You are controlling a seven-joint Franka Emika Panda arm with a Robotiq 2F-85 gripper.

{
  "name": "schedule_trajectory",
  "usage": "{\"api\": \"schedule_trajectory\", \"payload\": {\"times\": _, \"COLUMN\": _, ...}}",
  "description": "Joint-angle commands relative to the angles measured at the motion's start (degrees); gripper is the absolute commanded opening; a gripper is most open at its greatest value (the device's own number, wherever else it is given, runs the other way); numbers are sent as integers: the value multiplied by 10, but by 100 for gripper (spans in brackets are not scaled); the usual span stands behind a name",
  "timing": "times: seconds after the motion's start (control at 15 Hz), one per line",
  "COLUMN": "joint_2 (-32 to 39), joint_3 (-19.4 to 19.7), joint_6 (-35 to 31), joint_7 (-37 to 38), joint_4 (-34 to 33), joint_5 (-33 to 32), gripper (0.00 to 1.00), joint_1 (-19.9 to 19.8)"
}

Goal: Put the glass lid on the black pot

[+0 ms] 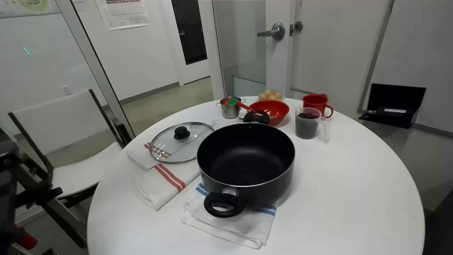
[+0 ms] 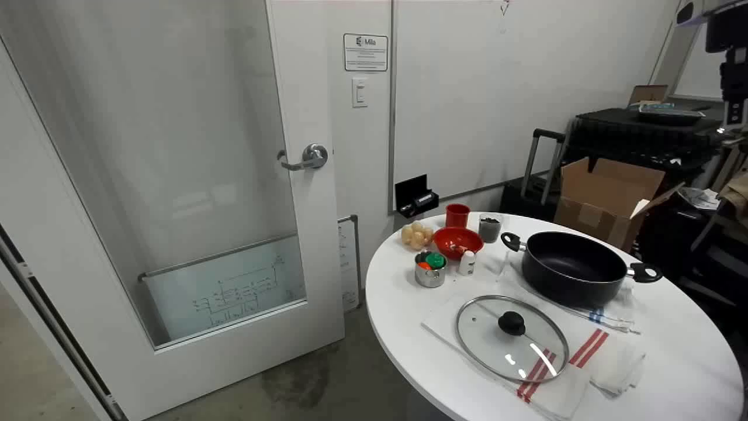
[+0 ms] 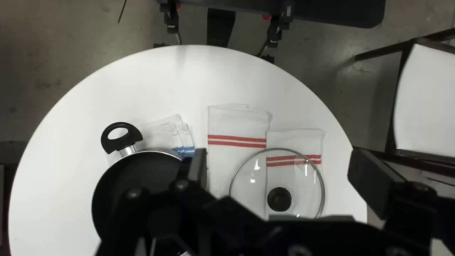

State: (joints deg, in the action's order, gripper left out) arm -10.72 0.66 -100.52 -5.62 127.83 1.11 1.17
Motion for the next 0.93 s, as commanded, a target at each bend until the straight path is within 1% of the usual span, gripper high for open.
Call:
{"api": "schedule_trajectory", "payload": {"times": 0.0, "joint_2": 0, "joint_3": -2, "joint_6": 1, "joint_7": 0, "joint_4": -1, "joint_5": 0, "gripper": 100, "joint_1": -2}}
{"api": "schedule_trajectory", "payload": {"times": 0.47, "joint_2": 0, "joint_3": -2, "joint_6": 1, "joint_7": 0, "joint_4": -1, "joint_5": 0, "gripper": 100, "joint_1": -2}}
{"api": "schedule_trajectory", "payload": {"times": 0.67, "joint_2": 28, "joint_3": -3, "joint_6": -2, "joint_7": -16, "joint_4": -18, "joint_5": -2, "gripper": 100, "joint_1": 1}}
{"api": "schedule_trajectory", "payload": {"times": 0.87, "joint_2": 69, "joint_3": -12, "joint_6": -13, "joint_7": -38, "joint_4": -41, "joint_5": -10, "gripper": 100, "joint_1": 7}}
